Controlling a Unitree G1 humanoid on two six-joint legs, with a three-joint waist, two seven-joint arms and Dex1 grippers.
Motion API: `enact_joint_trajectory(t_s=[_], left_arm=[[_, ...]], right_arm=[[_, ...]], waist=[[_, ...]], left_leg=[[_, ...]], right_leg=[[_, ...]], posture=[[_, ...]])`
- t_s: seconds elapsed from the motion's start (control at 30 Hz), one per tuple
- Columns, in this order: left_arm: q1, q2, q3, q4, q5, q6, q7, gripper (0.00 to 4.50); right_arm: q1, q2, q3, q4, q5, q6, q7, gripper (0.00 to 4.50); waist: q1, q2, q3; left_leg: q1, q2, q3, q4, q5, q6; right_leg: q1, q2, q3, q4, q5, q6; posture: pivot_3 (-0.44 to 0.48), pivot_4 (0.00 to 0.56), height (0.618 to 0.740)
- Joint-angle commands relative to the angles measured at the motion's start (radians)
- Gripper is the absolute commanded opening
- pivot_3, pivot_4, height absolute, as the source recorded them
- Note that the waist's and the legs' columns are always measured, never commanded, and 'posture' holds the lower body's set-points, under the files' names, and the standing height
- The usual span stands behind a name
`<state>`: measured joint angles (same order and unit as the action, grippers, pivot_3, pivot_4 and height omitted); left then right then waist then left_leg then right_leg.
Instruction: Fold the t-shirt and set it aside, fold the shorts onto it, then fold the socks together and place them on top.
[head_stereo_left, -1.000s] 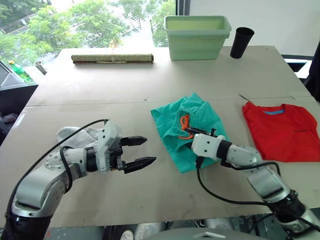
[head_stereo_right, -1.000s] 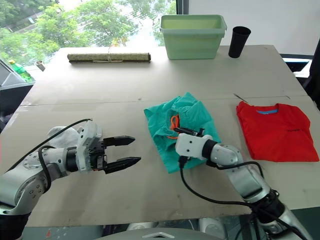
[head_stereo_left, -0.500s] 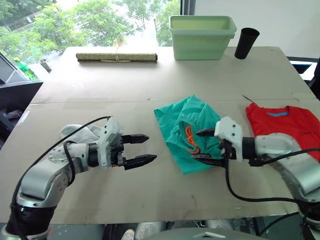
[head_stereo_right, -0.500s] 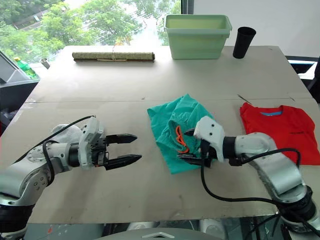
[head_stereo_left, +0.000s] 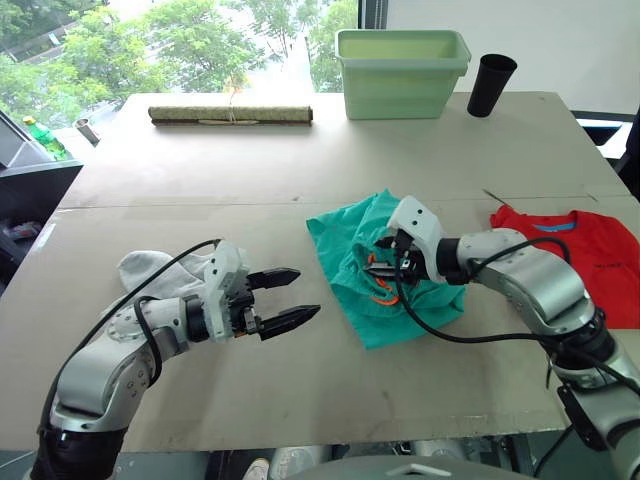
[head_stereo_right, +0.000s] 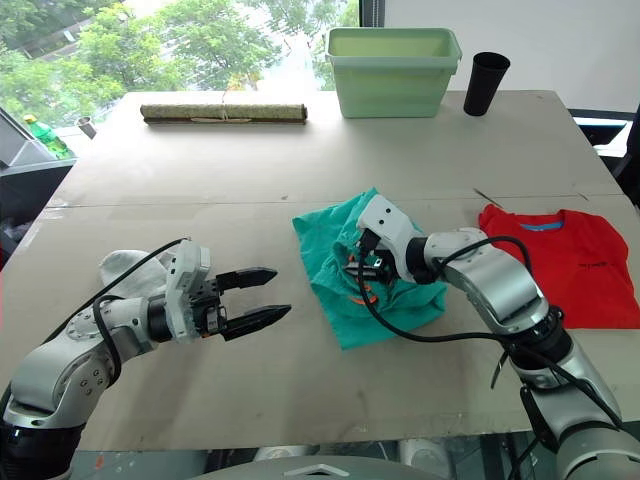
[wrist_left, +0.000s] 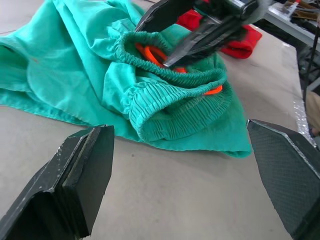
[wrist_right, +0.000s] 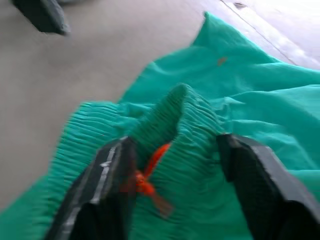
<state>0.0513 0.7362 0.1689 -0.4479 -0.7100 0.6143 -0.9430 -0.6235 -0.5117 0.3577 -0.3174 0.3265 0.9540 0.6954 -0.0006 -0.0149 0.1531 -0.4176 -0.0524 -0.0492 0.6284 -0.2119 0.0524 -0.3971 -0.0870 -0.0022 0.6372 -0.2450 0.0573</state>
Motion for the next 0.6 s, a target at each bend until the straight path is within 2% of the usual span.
enact_joint_trajectory(t_s=[0.03, 0.1, 0.13, 0.37, 0.5, 0.6], left_arm=[[0.034, -0.009, 0.045, -0.06, -0.013, -0.022, 0.025, 4.5], [0.044, -0.013, 0.047, -0.067, -0.013, -0.024, 0.034, 4.5], [0.051, -0.014, 0.048, -0.067, -0.01, -0.029, 0.034, 4.5], [0.04, -0.018, 0.039, -0.035, 0.008, -0.057, 0.03, 4.5], [0.04, -0.015, 0.034, -0.024, 0.011, -0.061, 0.018, 4.5], [0.029, -0.016, 0.022, -0.013, 0.001, -0.059, 0.001, 4.5]], right_arm=[[-0.05, 0.007, -0.037, -0.023, 0.018, -0.021, 0.024, 1.25], [-0.058, 0.011, -0.048, -0.035, 0.041, -0.005, 0.04, 0.26], [-0.064, 0.028, -0.053, -0.041, 0.059, 0.01, 0.041, 0.06], [-0.124, 0.148, -0.025, -0.007, 0.078, 0.015, 0.028, 0.06], [-0.082, 0.124, 0.151, 0.089, -0.036, -0.109, 0.077, 0.06], [-0.024, 0.152, 0.194, 0.233, -0.097, -0.253, 0.081, 1.06]], waist=[[-0.002, 0.0, 0.0], [-0.004, 0.0, 0.0], [-0.005, 0.0, 0.0], [-0.012, 0.0, 0.0], [-0.01, 0.0, 0.0], [-0.011, -0.001, -0.001]], left_leg=[[0.0, 0.0, 0.0, 0.0, 0.0, 0.0], [0.0, 0.0, 0.0, 0.0, 0.0, 0.0], [0.0, 0.0, -0.001, 0.0, 0.0, 0.0], [0.0, 0.0, -0.001, 0.0, 0.0, 0.0], [0.0, 0.0, -0.001, -0.001, 0.0, 0.0], [0.0, -0.001, -0.001, -0.001, 0.0, 0.0]], right_leg=[[0.0, 0.0, 0.0, 0.0, 0.0, 0.0], [0.0, 0.0, 0.0, 0.0, 0.0, 0.0], [0.0, 0.0, 0.0, 0.0, 0.001, 0.002], [0.0, 0.0, 0.0, 0.001, 0.002, 0.002], [-0.001, 0.0, -0.001, 0.001, 0.002, 0.003], [0.0, 0.0, -0.001, 0.001, 0.002, 0.003]], posture=[[0.0, 0.15, 0.731], [0.0, 0.15, 0.731], [0.0, 0.15, 0.731], [0.0, 0.15, 0.731], [0.0, 0.15, 0.731], [0.0, 0.15, 0.731]])
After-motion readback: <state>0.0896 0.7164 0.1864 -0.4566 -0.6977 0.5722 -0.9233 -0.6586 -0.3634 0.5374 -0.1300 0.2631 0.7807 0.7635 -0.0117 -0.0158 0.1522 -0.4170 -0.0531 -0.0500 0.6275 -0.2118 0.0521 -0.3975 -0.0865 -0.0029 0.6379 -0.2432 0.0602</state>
